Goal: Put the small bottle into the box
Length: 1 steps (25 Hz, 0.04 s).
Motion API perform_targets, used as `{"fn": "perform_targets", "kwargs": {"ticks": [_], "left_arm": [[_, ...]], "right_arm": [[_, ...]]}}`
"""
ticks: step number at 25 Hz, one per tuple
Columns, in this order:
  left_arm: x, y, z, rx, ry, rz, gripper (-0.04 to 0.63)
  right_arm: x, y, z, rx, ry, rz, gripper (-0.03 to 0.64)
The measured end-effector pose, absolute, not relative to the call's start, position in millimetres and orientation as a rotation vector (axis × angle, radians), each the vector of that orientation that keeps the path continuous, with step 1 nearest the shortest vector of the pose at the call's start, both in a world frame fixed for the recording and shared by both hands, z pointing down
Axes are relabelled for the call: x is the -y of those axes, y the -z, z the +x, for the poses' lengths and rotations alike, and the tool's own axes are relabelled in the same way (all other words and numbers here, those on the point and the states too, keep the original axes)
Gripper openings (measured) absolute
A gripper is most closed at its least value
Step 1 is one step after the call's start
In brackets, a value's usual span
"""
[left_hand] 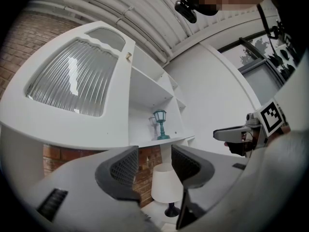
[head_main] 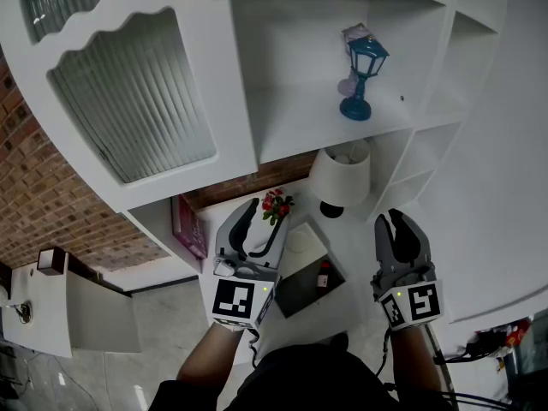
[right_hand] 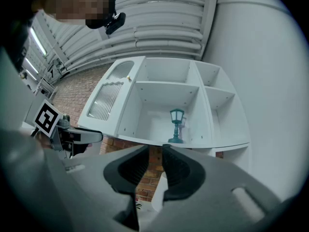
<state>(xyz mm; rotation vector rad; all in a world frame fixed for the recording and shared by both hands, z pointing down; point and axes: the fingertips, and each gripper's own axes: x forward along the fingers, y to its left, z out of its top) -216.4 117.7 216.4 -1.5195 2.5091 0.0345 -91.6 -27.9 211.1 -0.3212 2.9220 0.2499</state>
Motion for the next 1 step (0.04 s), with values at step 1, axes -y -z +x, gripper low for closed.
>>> {"fn": "perform_targets", "kwargs": {"ticks": [1], "left_arm": [[-117.9,-216.4,-216.5,-2.509,-0.035,-1.521,0.209]], "right_arm": [[27.5,-211.2,-91.6,-2.922,-0.252,-0.321,0.074]]}}
